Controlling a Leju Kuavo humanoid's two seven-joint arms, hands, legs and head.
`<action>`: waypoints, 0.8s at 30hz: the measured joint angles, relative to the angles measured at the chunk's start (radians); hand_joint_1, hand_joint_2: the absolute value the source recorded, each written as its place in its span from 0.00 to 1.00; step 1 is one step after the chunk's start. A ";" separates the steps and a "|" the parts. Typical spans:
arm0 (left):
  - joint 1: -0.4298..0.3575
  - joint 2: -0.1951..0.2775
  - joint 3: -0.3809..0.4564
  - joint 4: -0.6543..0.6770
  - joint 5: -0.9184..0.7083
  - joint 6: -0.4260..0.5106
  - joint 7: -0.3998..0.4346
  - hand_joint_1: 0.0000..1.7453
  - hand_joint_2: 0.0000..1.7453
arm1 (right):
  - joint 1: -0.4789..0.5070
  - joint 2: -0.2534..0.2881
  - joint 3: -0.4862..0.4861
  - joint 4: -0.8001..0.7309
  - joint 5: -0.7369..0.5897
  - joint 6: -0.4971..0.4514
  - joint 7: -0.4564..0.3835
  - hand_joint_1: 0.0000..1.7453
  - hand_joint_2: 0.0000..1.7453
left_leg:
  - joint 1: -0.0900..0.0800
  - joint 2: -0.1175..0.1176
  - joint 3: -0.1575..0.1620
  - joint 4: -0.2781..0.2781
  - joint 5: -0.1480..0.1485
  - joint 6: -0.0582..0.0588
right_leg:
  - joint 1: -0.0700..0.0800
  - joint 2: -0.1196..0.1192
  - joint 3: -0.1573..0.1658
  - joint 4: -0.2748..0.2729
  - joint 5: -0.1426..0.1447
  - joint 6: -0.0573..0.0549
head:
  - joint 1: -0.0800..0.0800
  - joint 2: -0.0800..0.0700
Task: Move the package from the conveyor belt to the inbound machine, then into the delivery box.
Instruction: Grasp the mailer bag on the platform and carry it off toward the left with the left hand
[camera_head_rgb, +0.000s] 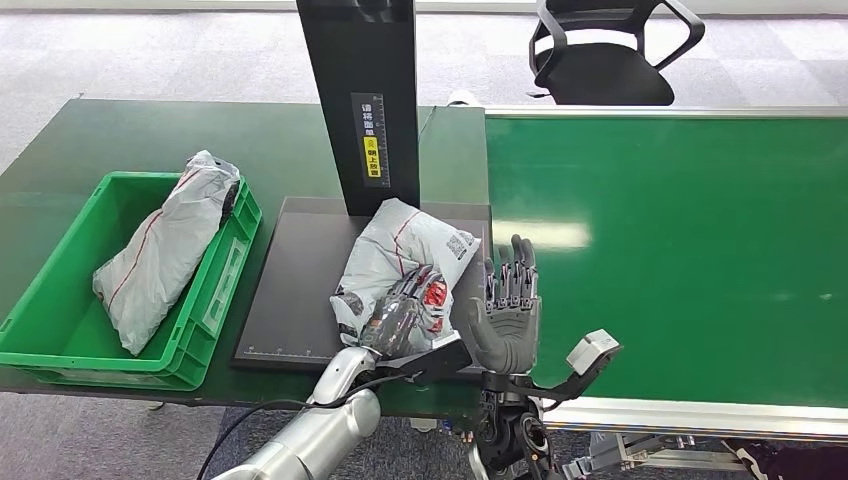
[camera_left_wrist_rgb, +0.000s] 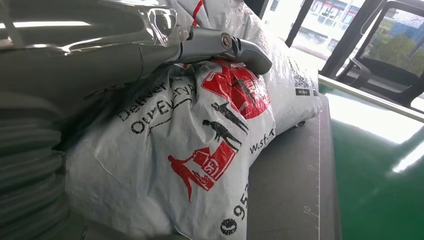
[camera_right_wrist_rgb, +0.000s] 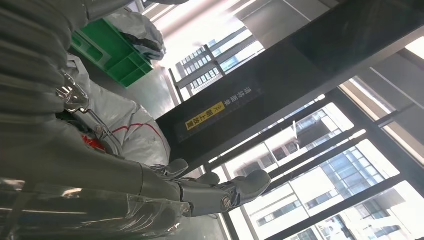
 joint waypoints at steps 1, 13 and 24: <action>0.000 0.000 0.000 0.000 0.000 0.000 0.000 0.70 1.00 | 0.000 0.000 0.000 0.000 0.000 0.000 0.001 0.00 1.00 | 0.000 0.000 0.000 0.000 0.000 0.000 | 0.000 0.000 0.000 0.000 0.000 0.000 | 0.000 0.000; 0.026 -0.001 0.054 -0.005 0.105 0.181 -0.213 1.00 1.00 | -0.004 0.000 0.001 0.010 -0.019 0.010 0.018 0.00 1.00 | 0.000 0.000 -0.001 0.000 0.000 0.000 | 0.000 0.000 -0.001 0.000 0.000 0.000 | 0.000 0.000; 0.038 -0.001 0.117 -0.030 0.162 0.222 -0.328 1.00 1.00 | -0.004 0.000 0.002 0.014 -0.029 0.003 0.017 0.00 1.00 | 0.000 0.000 -0.003 0.000 0.000 0.000 | 0.000 0.000 -0.004 0.000 0.000 0.000 | 0.000 0.000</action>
